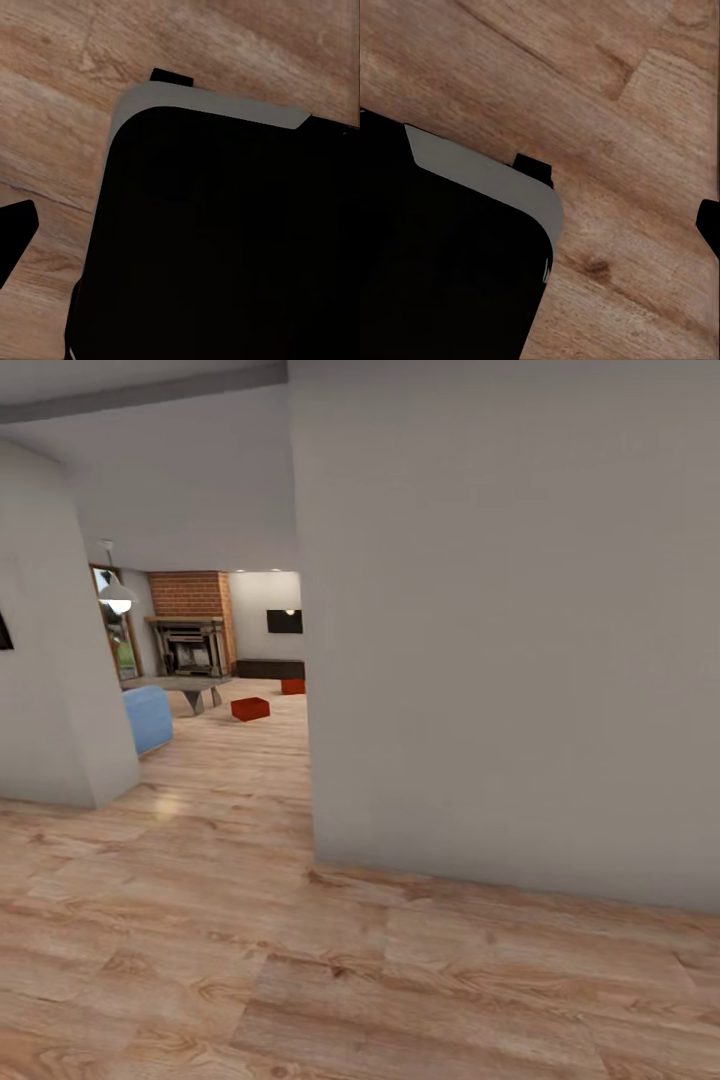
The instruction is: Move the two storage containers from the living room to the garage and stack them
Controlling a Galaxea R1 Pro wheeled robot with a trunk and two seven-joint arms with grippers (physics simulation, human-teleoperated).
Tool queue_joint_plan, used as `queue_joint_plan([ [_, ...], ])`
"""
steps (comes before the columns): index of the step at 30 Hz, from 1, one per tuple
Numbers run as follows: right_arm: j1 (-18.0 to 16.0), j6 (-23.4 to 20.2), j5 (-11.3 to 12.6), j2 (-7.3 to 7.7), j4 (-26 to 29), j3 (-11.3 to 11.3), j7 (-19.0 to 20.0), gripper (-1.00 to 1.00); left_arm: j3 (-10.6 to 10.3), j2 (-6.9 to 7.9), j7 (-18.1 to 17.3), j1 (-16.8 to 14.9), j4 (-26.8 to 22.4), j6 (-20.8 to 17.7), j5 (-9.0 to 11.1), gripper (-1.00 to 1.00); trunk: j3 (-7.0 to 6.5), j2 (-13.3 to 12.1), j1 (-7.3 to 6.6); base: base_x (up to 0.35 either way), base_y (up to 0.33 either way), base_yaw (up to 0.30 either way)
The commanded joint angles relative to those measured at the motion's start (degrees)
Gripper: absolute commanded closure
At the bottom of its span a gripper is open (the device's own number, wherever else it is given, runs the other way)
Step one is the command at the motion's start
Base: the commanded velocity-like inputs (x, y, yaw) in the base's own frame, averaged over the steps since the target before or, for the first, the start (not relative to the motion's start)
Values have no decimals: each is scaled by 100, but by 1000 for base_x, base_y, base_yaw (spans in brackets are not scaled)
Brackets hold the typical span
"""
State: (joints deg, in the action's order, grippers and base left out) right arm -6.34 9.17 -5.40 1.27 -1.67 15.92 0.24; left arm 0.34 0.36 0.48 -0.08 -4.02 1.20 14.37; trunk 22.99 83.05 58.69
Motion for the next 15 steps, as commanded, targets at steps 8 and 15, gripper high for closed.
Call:
queue_joint_plan([
  [8,-8,41,-49,4,-18,-18,2,-100,3,-1,5,-1,-2,19,22,-100,6,3,3,324,0,268],
  [15,-8,63,-35,11,-18,-30,2,-100,3,-1,5,-1,2,20,22,-100,6,3,3,324,0,273],
])
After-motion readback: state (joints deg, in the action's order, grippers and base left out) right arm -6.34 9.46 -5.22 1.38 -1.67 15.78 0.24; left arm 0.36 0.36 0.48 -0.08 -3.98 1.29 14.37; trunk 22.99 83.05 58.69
